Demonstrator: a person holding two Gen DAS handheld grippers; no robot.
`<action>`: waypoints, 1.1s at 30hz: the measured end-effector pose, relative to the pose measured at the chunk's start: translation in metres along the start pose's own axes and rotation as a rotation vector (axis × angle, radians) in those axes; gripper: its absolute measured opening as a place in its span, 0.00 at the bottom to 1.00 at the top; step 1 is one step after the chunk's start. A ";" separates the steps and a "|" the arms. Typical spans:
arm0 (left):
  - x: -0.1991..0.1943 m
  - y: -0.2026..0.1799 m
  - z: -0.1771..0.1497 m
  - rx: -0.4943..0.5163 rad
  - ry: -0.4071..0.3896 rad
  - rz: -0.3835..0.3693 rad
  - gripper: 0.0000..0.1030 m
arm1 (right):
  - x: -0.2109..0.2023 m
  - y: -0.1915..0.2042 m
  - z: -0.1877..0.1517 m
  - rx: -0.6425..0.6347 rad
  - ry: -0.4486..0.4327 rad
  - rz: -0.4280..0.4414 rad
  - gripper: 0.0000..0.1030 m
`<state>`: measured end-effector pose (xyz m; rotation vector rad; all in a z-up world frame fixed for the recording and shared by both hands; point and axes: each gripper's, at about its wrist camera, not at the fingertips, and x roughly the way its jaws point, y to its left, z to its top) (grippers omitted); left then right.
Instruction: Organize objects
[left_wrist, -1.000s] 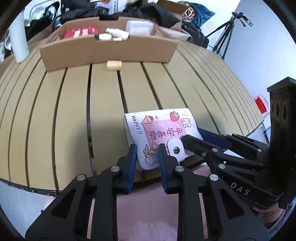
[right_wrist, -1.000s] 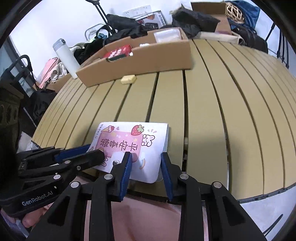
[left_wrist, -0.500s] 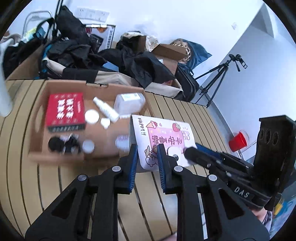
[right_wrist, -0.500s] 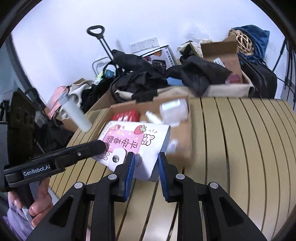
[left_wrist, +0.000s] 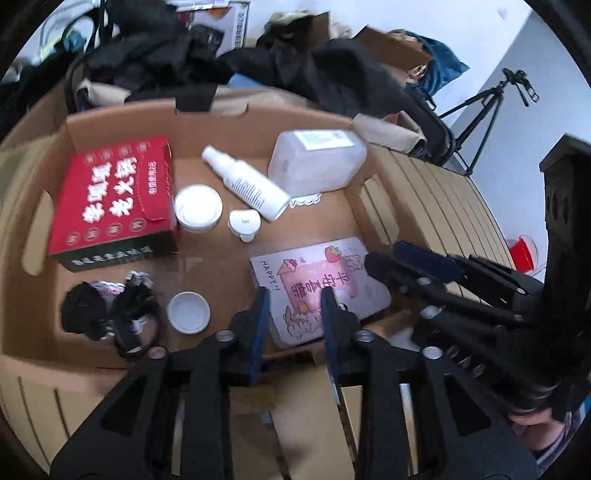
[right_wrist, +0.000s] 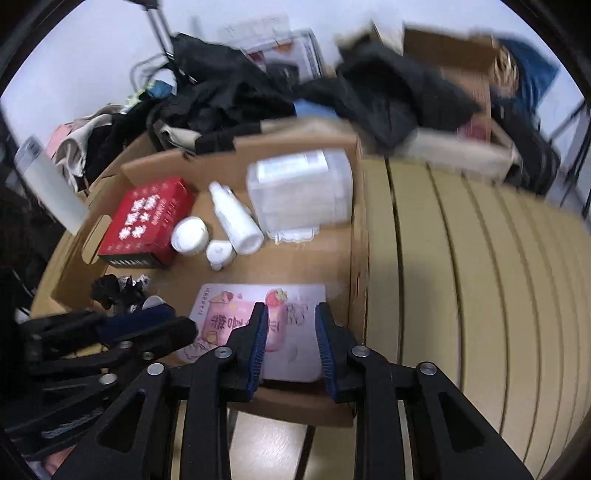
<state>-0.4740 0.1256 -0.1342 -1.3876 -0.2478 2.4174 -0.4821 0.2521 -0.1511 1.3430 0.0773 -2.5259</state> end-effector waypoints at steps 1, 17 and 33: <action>-0.013 -0.001 0.001 0.007 -0.027 0.025 0.38 | -0.004 0.003 -0.001 -0.025 -0.017 -0.006 0.48; -0.243 -0.002 -0.149 0.068 -0.394 0.333 1.00 | -0.205 0.027 -0.101 -0.082 -0.188 -0.136 0.82; -0.261 -0.030 -0.262 0.076 -0.316 0.354 1.00 | -0.260 0.046 -0.250 0.133 -0.223 -0.009 0.82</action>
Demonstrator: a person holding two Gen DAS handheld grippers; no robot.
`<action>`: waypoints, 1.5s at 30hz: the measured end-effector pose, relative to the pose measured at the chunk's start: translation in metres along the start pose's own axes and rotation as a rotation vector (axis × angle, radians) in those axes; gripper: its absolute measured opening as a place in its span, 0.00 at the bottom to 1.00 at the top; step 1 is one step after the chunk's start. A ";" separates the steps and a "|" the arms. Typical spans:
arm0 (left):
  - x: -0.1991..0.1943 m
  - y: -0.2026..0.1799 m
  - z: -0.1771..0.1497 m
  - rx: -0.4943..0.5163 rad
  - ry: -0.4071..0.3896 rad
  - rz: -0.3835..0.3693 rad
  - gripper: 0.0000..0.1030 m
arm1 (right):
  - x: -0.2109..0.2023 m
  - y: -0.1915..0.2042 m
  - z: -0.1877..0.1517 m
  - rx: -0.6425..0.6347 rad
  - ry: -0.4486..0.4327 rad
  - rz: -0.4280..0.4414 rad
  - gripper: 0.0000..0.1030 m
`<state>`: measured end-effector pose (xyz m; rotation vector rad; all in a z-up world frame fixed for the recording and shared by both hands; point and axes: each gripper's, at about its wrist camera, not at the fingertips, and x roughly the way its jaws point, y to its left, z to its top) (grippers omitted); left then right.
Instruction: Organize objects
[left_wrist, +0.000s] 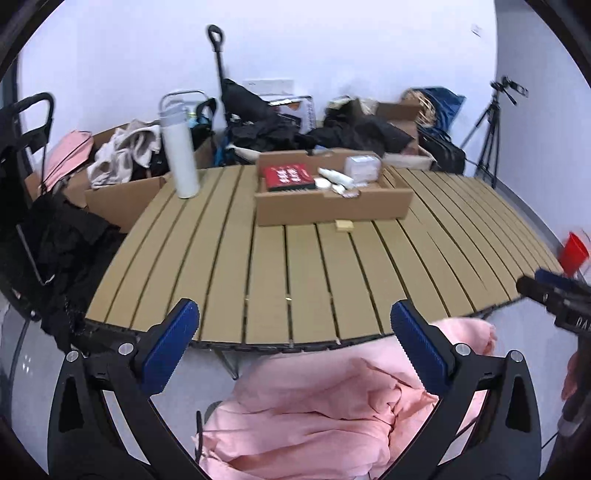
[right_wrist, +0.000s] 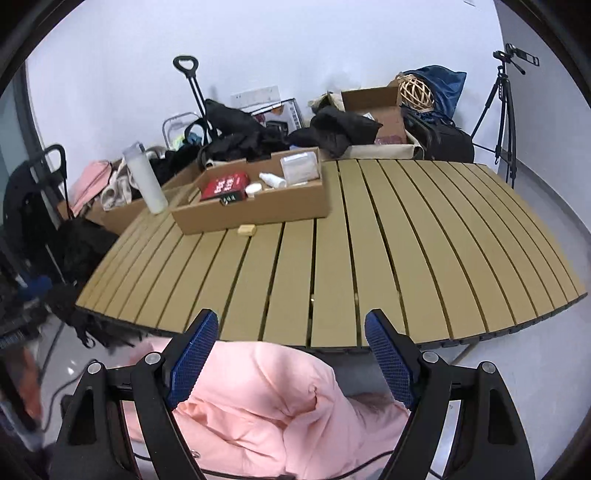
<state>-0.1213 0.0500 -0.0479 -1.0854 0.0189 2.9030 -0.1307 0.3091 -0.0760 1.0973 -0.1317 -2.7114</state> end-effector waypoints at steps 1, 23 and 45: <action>0.006 -0.003 -0.001 0.008 0.005 -0.016 1.00 | 0.001 0.001 -0.001 -0.005 0.001 -0.004 0.82; 0.298 -0.069 0.079 -0.052 0.210 0.010 0.31 | 0.112 -0.036 0.015 0.018 0.148 -0.012 0.82; 0.048 0.002 0.009 -0.042 0.095 -0.020 0.26 | 0.057 0.023 0.009 -0.072 0.053 0.110 0.82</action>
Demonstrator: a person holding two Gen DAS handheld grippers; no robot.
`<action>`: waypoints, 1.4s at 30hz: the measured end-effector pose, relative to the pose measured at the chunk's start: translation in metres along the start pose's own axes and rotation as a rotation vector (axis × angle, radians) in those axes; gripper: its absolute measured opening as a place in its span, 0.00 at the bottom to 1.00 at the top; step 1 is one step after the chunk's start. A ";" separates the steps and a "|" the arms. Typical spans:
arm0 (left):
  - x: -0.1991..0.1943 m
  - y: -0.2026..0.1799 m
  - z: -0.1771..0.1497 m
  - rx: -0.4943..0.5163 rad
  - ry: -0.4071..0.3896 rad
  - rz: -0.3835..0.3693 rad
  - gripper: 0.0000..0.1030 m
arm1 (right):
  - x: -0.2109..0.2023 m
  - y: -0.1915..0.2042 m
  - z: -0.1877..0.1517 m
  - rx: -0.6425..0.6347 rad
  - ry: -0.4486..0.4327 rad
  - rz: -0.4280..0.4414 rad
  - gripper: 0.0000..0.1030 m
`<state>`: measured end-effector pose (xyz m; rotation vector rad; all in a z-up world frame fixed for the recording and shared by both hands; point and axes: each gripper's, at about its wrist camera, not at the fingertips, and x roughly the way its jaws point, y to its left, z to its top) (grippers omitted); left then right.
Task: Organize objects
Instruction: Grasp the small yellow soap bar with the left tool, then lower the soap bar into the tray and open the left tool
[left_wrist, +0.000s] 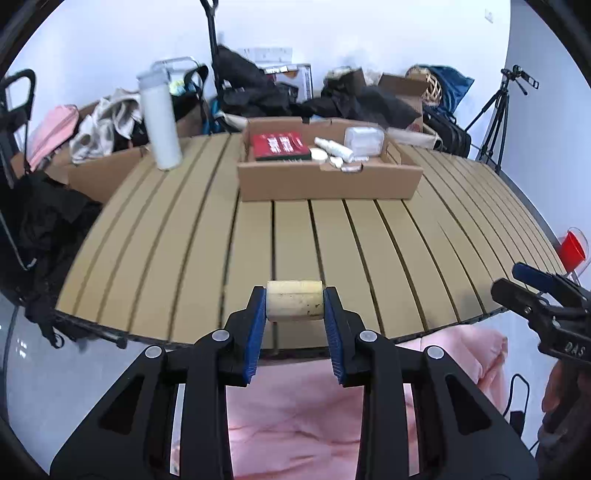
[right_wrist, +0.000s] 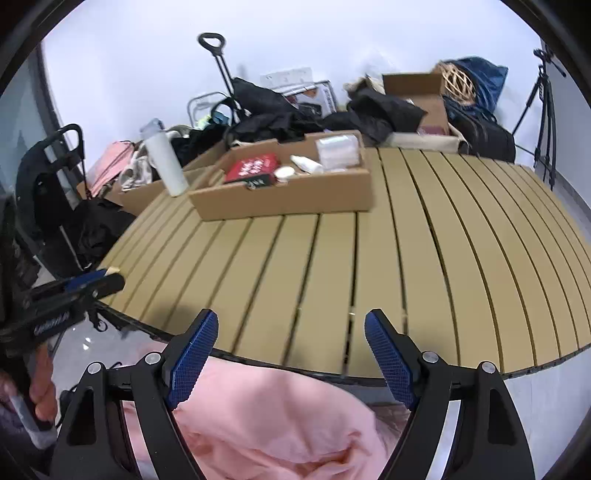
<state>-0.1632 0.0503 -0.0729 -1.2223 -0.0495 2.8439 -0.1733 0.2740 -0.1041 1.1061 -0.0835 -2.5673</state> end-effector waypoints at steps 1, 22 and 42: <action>-0.006 0.002 0.000 -0.002 -0.013 0.006 0.26 | -0.002 0.006 0.000 -0.008 -0.004 0.004 0.82; 0.108 0.000 0.196 -0.068 0.147 -0.190 0.26 | 0.064 0.000 0.173 -0.054 0.037 0.064 0.82; 0.271 0.003 0.224 -0.132 0.492 -0.022 0.76 | 0.274 -0.056 0.234 0.058 0.481 -0.110 0.82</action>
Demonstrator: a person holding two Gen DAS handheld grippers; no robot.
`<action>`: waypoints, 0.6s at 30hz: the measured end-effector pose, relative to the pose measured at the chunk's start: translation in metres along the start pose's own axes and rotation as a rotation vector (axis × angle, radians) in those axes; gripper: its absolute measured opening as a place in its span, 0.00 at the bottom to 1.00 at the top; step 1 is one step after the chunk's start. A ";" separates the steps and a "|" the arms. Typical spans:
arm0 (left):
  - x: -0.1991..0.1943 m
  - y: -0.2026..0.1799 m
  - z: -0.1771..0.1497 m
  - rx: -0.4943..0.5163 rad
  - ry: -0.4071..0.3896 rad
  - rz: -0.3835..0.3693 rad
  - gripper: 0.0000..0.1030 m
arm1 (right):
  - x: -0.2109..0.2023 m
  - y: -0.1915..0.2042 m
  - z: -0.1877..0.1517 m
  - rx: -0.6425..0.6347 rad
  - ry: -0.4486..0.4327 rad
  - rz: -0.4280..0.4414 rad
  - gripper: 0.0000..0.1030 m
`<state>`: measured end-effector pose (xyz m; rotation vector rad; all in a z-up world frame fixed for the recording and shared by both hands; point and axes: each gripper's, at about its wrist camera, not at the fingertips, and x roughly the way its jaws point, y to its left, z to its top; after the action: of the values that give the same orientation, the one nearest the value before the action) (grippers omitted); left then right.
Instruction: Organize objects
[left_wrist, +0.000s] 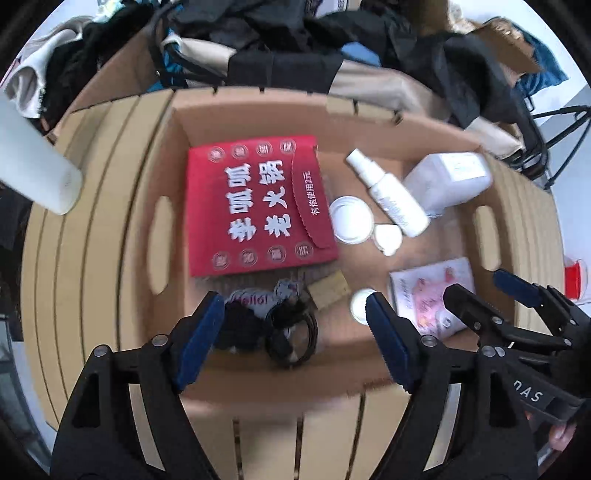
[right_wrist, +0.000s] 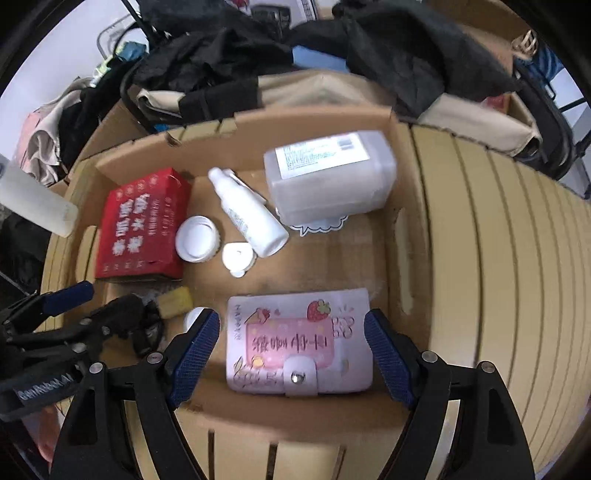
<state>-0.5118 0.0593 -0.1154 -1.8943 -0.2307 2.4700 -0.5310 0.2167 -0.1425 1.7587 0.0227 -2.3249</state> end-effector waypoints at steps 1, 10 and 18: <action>-0.012 0.000 -0.006 0.013 -0.019 0.001 0.79 | -0.010 0.002 -0.004 -0.006 -0.010 0.005 0.82; -0.145 0.013 -0.099 0.163 -0.341 0.236 0.91 | -0.133 0.018 -0.092 -0.097 -0.199 -0.035 0.82; -0.234 0.051 -0.278 0.173 -0.571 0.167 1.00 | -0.234 0.029 -0.267 -0.159 -0.438 0.054 0.83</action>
<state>-0.1786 0.0135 0.0326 -1.1514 0.1408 2.9718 -0.2131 0.2677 0.0085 1.1373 0.0830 -2.5348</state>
